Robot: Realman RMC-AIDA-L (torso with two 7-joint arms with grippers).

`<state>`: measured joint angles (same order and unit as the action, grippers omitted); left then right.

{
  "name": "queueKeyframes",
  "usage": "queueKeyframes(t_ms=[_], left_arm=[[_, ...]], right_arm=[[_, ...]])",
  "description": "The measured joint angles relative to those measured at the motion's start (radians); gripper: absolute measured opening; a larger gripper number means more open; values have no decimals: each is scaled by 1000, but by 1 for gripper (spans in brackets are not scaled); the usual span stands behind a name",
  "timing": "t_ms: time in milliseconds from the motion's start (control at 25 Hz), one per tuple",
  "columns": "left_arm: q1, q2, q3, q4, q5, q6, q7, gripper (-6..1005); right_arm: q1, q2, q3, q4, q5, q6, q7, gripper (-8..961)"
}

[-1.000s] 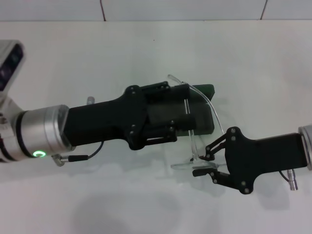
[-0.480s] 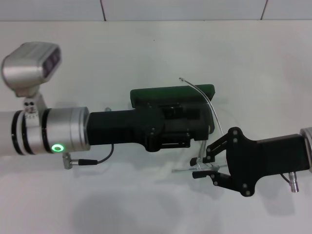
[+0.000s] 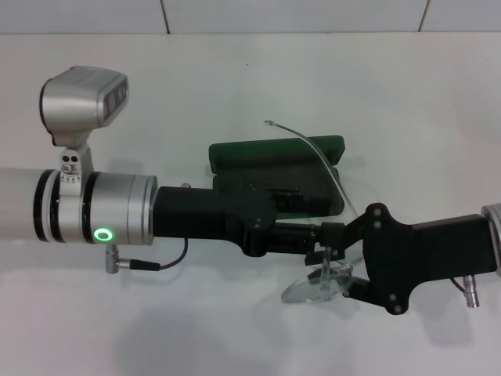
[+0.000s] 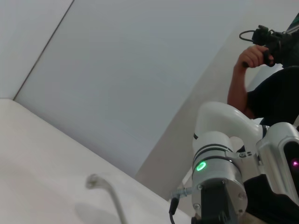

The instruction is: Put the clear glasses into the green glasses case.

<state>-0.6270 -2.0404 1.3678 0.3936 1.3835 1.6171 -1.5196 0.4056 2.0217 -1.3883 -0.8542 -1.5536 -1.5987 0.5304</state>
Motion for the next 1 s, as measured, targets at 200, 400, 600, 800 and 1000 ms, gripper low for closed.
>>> queueKeyframes(t_ms=[200,400,600,800,1000], left_arm=[[-1,8,-5,2,-1,6,-10,666],[21,31,-57,3,-21,22,-5,665],[59,50,-87,5,-16,-12,52,666],[70,18,-96,5,-24,-67,183,665],[64,-45,-151,6,-41,-57,371,666]], right_arm=[[-2,-1,0,0,1,-5,0,124],[-3,-4,1,0,2,-33,-10,123],[-2,-5,32,0,2,-150,-50,123],[32,2,22,51,39,-265,-72,123],[142,3,-1,241,90,-274,-69,123]])
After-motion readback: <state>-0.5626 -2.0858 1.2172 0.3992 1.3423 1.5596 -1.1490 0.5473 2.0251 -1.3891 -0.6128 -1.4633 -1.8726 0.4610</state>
